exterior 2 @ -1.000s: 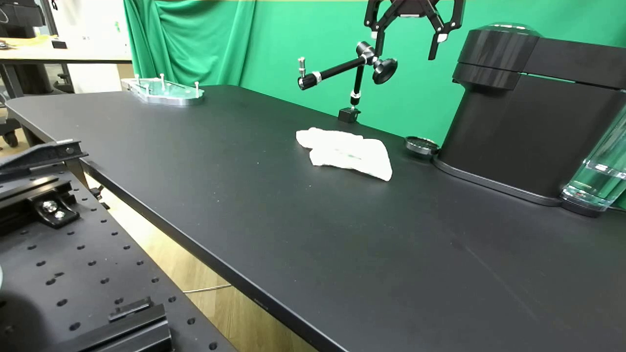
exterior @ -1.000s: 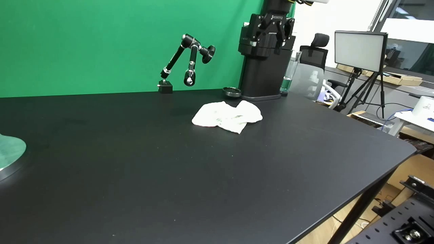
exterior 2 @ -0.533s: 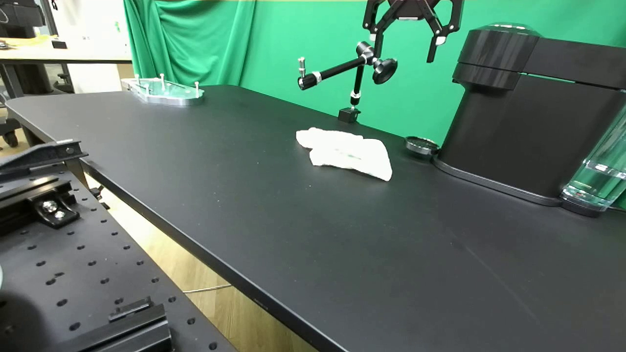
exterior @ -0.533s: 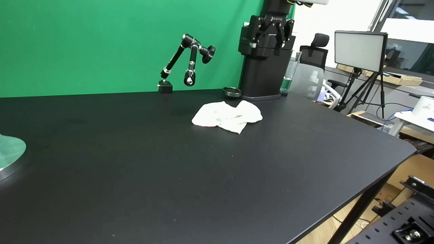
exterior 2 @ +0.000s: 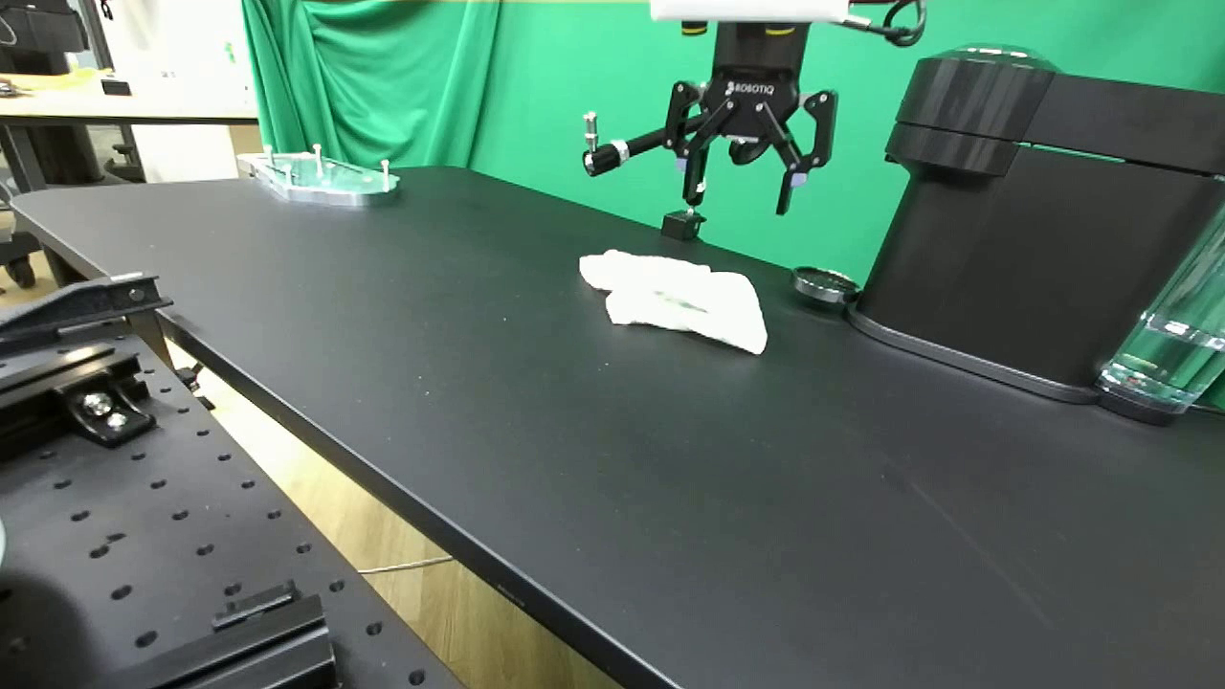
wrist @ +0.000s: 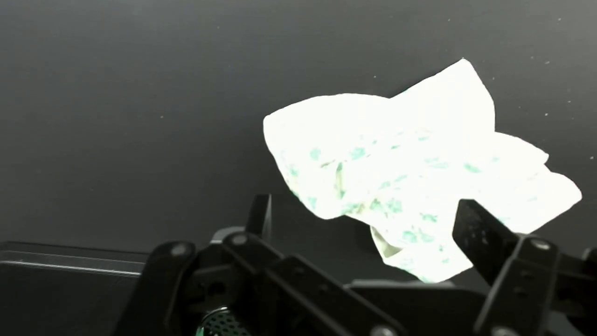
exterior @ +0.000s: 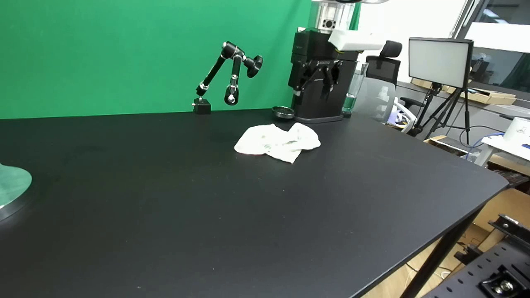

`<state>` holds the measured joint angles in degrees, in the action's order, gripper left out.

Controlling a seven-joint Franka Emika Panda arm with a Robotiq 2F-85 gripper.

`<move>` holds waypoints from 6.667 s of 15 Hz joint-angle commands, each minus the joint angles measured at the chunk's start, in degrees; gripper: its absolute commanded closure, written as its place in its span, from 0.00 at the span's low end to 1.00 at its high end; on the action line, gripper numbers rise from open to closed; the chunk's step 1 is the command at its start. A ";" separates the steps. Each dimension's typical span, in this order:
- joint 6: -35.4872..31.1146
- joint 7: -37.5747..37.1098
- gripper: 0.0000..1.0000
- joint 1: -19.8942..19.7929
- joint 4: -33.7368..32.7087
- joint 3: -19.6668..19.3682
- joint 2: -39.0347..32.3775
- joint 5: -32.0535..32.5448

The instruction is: Pick up the white cloth from the table and put it on the tripod.

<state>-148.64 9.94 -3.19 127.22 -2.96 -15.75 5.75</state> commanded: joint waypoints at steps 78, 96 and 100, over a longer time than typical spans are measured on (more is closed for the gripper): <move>-8.24 -24.18 1.00 22.85 -4.37 2.03 2.34 12.51; -0.54 -22.68 1.00 22.29 -10.01 2.32 -8.16 12.68; -0.08 -22.14 0.74 22.40 -10.49 2.65 -8.66 12.51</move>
<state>-150.78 -11.56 19.43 118.22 -0.88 -23.82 17.12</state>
